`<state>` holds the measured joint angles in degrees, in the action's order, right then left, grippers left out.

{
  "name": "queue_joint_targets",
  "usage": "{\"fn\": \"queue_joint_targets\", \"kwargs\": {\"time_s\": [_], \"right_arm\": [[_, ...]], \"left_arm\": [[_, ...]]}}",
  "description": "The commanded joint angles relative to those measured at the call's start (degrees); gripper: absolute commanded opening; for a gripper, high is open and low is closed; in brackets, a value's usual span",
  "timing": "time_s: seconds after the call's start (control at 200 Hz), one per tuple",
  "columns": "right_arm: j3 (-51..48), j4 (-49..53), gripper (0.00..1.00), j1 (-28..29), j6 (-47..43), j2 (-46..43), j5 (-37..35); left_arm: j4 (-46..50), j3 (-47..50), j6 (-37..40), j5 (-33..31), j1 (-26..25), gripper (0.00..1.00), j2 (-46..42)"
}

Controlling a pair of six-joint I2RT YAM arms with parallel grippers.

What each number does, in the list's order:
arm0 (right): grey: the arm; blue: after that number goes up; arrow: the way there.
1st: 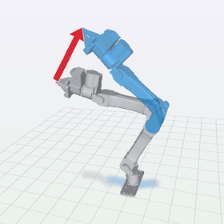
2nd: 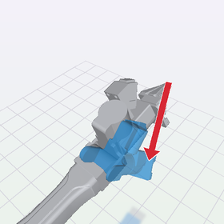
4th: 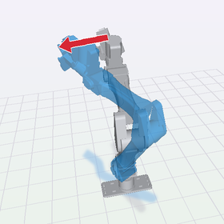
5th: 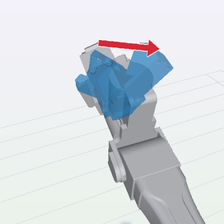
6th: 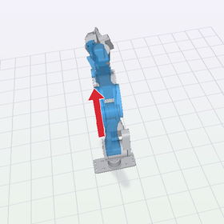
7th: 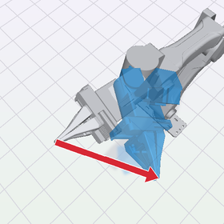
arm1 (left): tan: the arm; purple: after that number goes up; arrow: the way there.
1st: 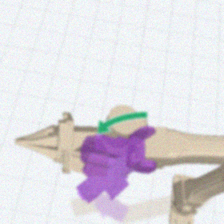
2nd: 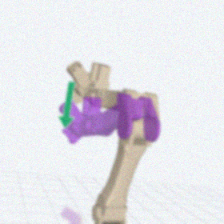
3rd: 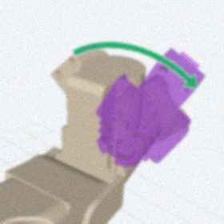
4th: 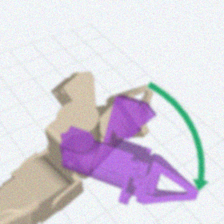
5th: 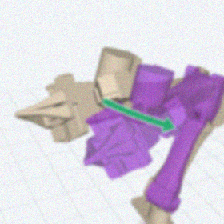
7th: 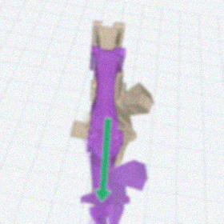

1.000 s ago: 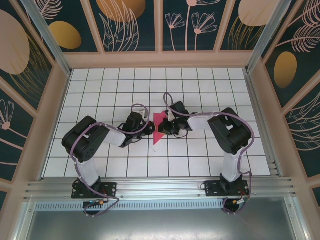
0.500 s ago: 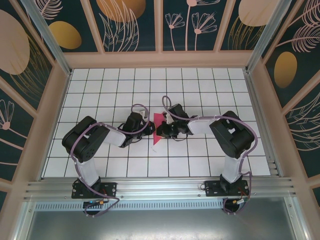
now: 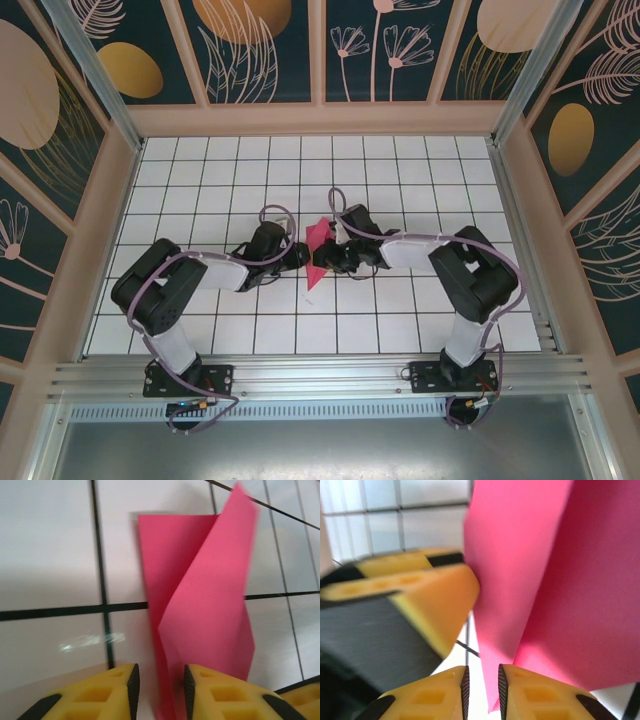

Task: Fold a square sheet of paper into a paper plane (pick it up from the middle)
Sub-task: Fourth fold the wing at the center of the table.

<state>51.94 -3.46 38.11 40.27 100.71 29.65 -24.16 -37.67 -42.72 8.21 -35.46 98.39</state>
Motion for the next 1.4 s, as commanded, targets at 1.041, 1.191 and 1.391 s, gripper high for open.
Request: {"fn": "queue_joint_targets", "kwargs": {"time_s": [1.041,1.191,1.391], "right_arm": [[0.18,-0.81,0.43,-9.39,-1.52,3.71,-1.96],[1.55,-0.83,0.43,-8.94,-1.62,5.44,-0.65],[2.02,-2.42,0.43,-8.32,-0.6,5.93,0.84]], "left_arm": [[8.93,-6.51,5.17,5.41,-1.54,0.05,6.19],[8.09,-5.39,5.03,7.19,-1.55,0.04,7.05],[5.32,-2.99,3.52,8.94,-1.54,0.03,6.16]]}}
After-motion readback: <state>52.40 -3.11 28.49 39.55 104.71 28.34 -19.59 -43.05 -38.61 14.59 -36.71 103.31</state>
